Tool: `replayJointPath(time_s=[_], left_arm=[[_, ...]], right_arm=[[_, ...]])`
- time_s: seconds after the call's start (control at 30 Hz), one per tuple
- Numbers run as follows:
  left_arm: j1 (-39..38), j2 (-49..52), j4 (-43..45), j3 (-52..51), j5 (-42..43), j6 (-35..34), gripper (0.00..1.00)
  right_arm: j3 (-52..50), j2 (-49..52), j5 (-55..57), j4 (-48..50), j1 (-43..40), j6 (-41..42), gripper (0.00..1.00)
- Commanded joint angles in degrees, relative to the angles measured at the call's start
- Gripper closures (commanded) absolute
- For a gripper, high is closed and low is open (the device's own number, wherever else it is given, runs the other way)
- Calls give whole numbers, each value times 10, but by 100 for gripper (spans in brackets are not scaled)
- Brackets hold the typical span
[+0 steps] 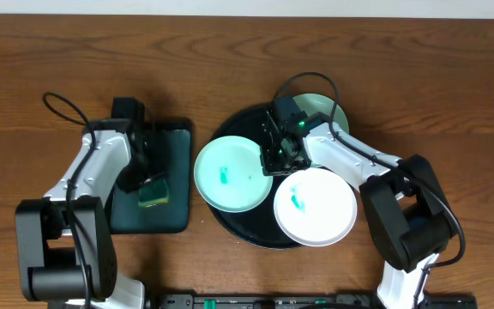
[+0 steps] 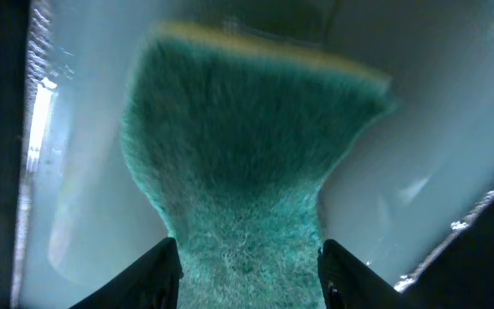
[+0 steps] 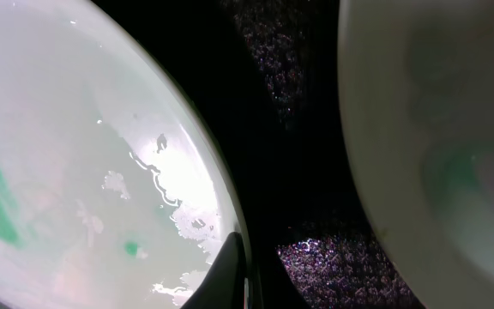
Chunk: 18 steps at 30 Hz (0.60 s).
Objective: Clean dirty plates on tray and stack at the side
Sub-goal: 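Grasp the green sponge from the water tray with the left gripper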
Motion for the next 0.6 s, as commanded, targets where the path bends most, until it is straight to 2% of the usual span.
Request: replayJointPath(time_s=[0.0, 0.17, 0.2, 0.3, 0.57], left_arm=[[3, 0, 17, -21, 16, 14, 48], [3, 6, 50, -38, 5, 21, 54], [3, 10, 56, -39, 4, 21, 58], [2, 15, 73, -39, -3, 23, 91], [3, 13, 77, -38, 25, 23, 93]], right_arm=[[-5, 8, 7, -13, 4, -12, 99], [-5, 8, 7, -20, 4, -12, 99], [-5, 8, 6, -21, 4, -12, 99], [-5, 8, 5, -28, 5, -16, 99], [-5, 8, 5, -36, 2, -25, 99]])
